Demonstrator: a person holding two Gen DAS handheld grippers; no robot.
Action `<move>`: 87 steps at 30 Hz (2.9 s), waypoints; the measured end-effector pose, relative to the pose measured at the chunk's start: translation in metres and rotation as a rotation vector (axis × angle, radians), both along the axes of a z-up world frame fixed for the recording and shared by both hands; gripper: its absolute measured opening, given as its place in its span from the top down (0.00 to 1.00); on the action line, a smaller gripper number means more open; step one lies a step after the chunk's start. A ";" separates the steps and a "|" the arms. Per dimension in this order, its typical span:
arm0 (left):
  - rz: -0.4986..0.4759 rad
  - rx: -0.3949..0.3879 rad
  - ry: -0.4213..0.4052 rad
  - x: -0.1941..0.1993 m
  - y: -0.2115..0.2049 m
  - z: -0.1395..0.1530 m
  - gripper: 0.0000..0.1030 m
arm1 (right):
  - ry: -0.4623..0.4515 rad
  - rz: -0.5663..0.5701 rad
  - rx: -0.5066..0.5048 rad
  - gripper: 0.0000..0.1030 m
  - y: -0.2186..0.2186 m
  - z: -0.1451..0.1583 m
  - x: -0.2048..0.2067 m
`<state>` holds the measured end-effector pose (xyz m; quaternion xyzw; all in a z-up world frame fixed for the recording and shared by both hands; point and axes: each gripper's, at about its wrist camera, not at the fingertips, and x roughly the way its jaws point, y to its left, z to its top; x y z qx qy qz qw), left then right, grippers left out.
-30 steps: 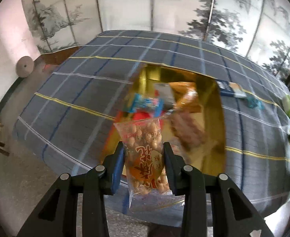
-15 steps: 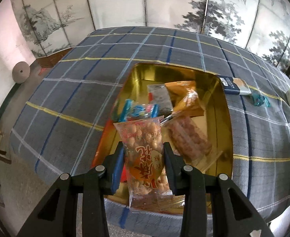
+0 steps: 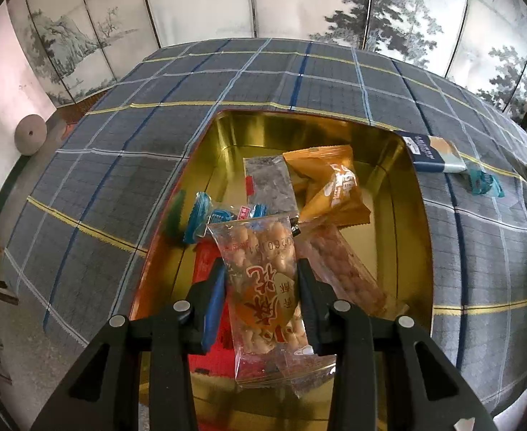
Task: Organize snacks
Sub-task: 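Open the left gripper to release the peanut bag into the tin, then carry the yellow candy over the gold tin with the right gripper, then open the right gripper to drop the yellow candy into the tin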
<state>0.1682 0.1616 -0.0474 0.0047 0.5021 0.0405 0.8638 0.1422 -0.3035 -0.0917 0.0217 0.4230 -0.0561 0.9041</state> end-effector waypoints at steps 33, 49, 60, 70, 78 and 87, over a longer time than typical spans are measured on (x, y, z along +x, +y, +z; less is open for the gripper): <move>-0.041 -0.022 -0.141 -0.132 -0.011 0.053 0.29 | -0.039 0.067 0.101 0.76 0.035 0.027 -0.041; -0.015 0.036 -0.154 -0.157 0.007 0.047 0.28 | -0.098 0.564 0.256 0.76 0.261 0.099 -0.023; -0.014 0.079 -0.173 -0.161 0.019 0.046 0.27 | -0.011 0.693 0.222 0.76 0.370 0.082 0.025; -0.014 0.097 -0.165 -0.156 0.025 0.041 0.25 | 0.051 0.685 0.199 0.76 0.396 0.056 0.047; -0.006 0.097 -0.153 -0.155 0.034 0.034 0.25 | 0.064 0.692 0.159 0.76 0.413 0.050 0.054; -0.006 0.099 -0.148 -0.154 0.036 0.031 0.22 | 0.066 0.675 0.162 0.75 0.413 0.048 0.057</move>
